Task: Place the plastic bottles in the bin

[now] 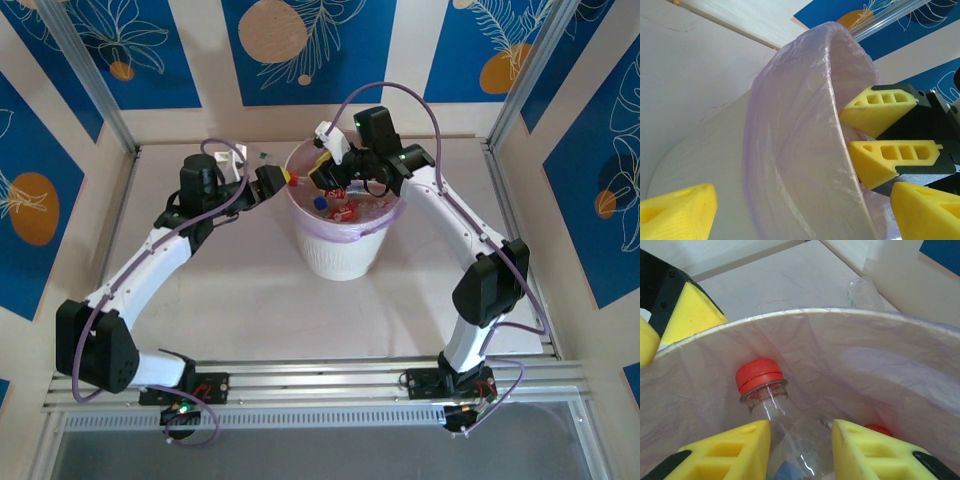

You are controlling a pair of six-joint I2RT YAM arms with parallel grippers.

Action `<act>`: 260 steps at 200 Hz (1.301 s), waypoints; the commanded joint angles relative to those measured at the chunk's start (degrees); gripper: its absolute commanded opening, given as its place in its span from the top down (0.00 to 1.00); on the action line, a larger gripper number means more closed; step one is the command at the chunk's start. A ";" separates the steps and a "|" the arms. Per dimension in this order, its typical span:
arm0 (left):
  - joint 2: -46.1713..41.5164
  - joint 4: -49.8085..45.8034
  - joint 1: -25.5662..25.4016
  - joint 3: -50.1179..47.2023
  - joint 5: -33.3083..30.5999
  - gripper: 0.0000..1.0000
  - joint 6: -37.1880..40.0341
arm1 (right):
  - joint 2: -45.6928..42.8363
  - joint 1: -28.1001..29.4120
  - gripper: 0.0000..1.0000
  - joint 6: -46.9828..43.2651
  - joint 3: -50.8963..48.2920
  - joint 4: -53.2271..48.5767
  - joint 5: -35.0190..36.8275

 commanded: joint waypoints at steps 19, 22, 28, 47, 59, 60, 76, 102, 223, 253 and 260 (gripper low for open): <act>0.78 -0.52 -0.55 3.68 -0.80 0.11 2.32 | -3.02 -0.52 0.54 2.62 3.02 -2.87 0.29; 0.73 -0.89 -0.45 4.05 -1.08 0.11 2.71 | -3.22 -0.52 0.53 2.92 3.62 -2.88 0.41; 0.74 -1.89 -0.40 4.75 -1.73 0.10 3.49 | -3.70 -0.52 0.50 3.49 4.73 -3.00 0.45; 0.67 -4.55 0.19 7.05 -3.37 0.10 5.46 | -5.88 -0.62 0.42 5.96 6.96 -2.08 0.74; 0.76 -5.33 0.81 8.07 -4.20 0.10 6.18 | -7.82 -0.86 0.39 7.62 6.92 -0.68 0.81; 0.77 -5.41 0.91 8.14 -4.26 0.10 6.19 | -8.01 -0.87 0.39 7.72 6.86 -0.50 0.86; 1.39 -6.20 2.15 9.35 -5.43 0.09 6.91 | -10.97 -1.05 0.36 9.57 5.35 1.81 1.07; 4.45 -9.04 4.35 12.61 -9.46 0.08 9.13 | -16.63 -1.81 0.34 12.44 0.58 5.94 0.16; 46.72 -19.70 5.92 45.84 -43.69 0.02 8.85 | -39.37 -20.56 0.33 29.18 -29.30 7.54 -1.19; 56.82 -25.35 4.42 58.12 -51.44 0.02 10.61 | -42.45 -23.49 0.33 30.53 -34.67 7.11 -2.81; 58.72 -26.71 4.10 60.97 -53.18 0.02 10.42 | -42.81 -23.85 0.33 30.66 -35.55 7.02 -3.02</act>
